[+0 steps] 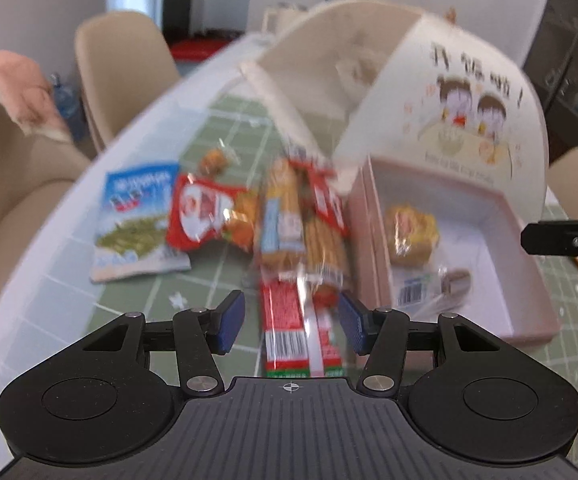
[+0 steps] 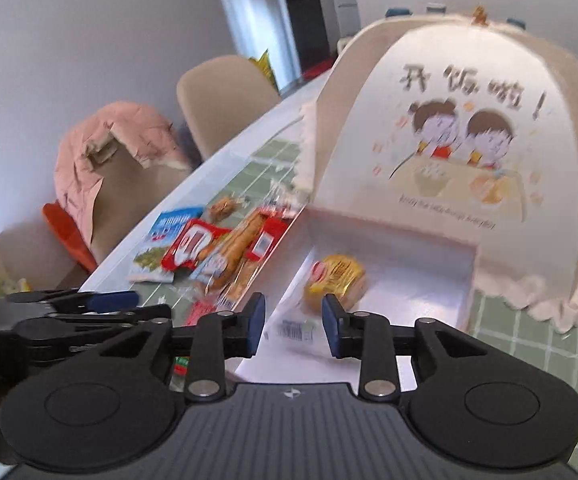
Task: Organize snacks
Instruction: 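Carry a small white snack packet with right tool while left grasps orange candy packet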
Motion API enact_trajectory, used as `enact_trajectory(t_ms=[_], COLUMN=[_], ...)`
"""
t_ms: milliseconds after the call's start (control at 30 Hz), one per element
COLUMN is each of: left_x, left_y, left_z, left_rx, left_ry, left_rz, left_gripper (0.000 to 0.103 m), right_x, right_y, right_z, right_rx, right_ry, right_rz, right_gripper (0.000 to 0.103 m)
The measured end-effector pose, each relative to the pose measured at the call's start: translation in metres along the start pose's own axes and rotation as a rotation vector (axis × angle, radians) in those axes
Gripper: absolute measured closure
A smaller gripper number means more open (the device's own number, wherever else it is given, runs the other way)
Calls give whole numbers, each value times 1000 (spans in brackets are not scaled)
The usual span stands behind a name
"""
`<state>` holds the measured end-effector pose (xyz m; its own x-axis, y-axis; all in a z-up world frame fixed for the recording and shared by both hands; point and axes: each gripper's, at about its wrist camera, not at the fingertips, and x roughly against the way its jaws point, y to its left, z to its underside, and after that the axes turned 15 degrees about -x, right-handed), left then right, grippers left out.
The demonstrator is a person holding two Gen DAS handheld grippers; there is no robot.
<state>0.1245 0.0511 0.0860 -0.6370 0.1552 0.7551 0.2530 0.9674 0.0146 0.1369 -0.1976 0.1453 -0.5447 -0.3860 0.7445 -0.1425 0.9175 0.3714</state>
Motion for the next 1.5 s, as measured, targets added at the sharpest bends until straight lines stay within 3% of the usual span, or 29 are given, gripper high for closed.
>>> enact_trajectory(t_ms=[167, 333, 400, 467, 567, 667, 800, 900, 967, 1167, 1267, 1400, 1500], left_x=[-36, -31, -27, -23, -15, -15, -20, -26, -33, -81, -114, -155, -168], left_y=[-3, 14, 22, 32, 51, 73, 100, 127, 146, 170, 163, 138, 120], left_z=[9, 9, 6, 5, 3, 4, 7, -1, -11, -54, -75, -98, -101], left_rx=[-28, 33, 48, 69, 100, 116, 125, 145, 159, 66, -2, -102, -198], left_ry=[45, -40, -66, -93, -129, -130, -115, -129, -138, -126, -94, -51, -23], left_rz=[9, 17, 26, 39, 64, 89, 99, 54, 32, 51, 78, 101, 61], left_gripper=[47, 47, 47, 47, 47, 47, 47, 47, 47, 47, 47, 49, 65], right_x=[-24, -61, -88, -123, -184, -238, -276, -277, -268, -240, -213, -196, -199], right_y=[11, 47, 60, 67, 71, 73, 70, 80, 92, 110, 106, 88, 81], right_z=[-3, -43, -68, -93, -125, -138, -140, -133, -124, -83, -91, -110, -111], right_rx=[8, 37, 2, -71, -134, -118, -112, -65, -25, -33, -25, -21, -29], right_ry=[49, 62, 97, 145, 166, 177, 194, 189, 225, 461, 403, 318, 323], right_rz=[23, 34, 32, 34, 109, 228, 292, 289, 229, -13, 3, 116, 146], right_gripper=[72, 58, 48, 46, 46, 46, 52, 56, 62, 62, 61, 61, 61])
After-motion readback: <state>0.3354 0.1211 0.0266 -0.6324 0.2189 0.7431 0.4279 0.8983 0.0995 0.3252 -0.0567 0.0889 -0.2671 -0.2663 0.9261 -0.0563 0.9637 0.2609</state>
